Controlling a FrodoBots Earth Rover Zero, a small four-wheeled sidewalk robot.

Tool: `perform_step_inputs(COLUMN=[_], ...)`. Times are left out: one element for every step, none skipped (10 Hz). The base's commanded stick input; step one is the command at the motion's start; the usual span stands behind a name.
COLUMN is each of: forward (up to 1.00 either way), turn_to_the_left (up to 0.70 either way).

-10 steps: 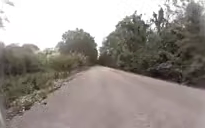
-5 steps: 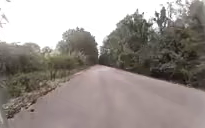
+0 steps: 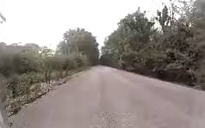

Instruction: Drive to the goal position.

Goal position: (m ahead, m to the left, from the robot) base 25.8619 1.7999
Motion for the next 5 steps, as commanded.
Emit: perform_step_inputs(forward=[0.70,0.70,0.70,0.70,0.70], turn_to_the_left=[0.00,0.00,0.00,0.00,0.00])
